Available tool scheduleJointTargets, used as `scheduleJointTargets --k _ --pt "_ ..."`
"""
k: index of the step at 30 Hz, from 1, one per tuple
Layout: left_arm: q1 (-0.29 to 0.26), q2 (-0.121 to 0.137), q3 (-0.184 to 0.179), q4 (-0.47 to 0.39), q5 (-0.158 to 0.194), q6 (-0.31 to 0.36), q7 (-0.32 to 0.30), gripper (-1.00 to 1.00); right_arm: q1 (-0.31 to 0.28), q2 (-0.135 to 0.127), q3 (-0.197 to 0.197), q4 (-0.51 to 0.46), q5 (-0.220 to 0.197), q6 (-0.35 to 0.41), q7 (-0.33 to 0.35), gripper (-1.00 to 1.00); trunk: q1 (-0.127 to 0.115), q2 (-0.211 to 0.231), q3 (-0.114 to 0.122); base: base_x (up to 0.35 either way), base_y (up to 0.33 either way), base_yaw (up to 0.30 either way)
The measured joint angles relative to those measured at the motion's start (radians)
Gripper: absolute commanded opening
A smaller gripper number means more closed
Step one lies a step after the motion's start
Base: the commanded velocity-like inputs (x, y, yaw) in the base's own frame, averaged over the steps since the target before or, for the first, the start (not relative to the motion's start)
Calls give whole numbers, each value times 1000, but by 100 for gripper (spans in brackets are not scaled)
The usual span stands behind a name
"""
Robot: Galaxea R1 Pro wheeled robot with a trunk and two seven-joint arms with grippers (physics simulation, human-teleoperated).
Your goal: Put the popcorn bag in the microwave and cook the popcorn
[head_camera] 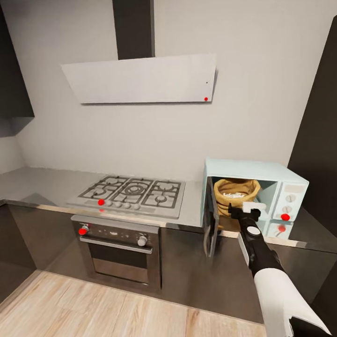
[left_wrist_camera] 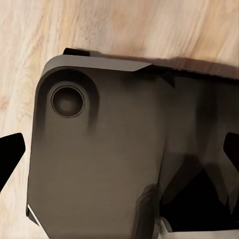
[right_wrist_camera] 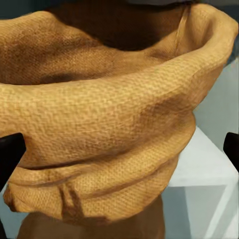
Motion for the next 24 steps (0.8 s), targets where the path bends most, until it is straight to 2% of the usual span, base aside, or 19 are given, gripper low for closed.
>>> scheduleJointTargets --k 5,7,10,24 --pt "0 0 0 0 0 0 0 100 0 -4 -4 0 -1 -1 0 100 0 0 0 58 0 0" --pt "0 0 1 -1 0 -1 1 100 0 -8 -3 0 -45 -1 0 100 0 0 0 83 -10 0" --pt "0 0 0 0 0 -1 0 100 0 -9 -1 0 -72 -3 1 100 0 0 0 206 -124 0" --pt "0 0 0 0 2 0 0 100 0 -9 2 0 -76 -4 1 100 0 0 0 203 -143 0"
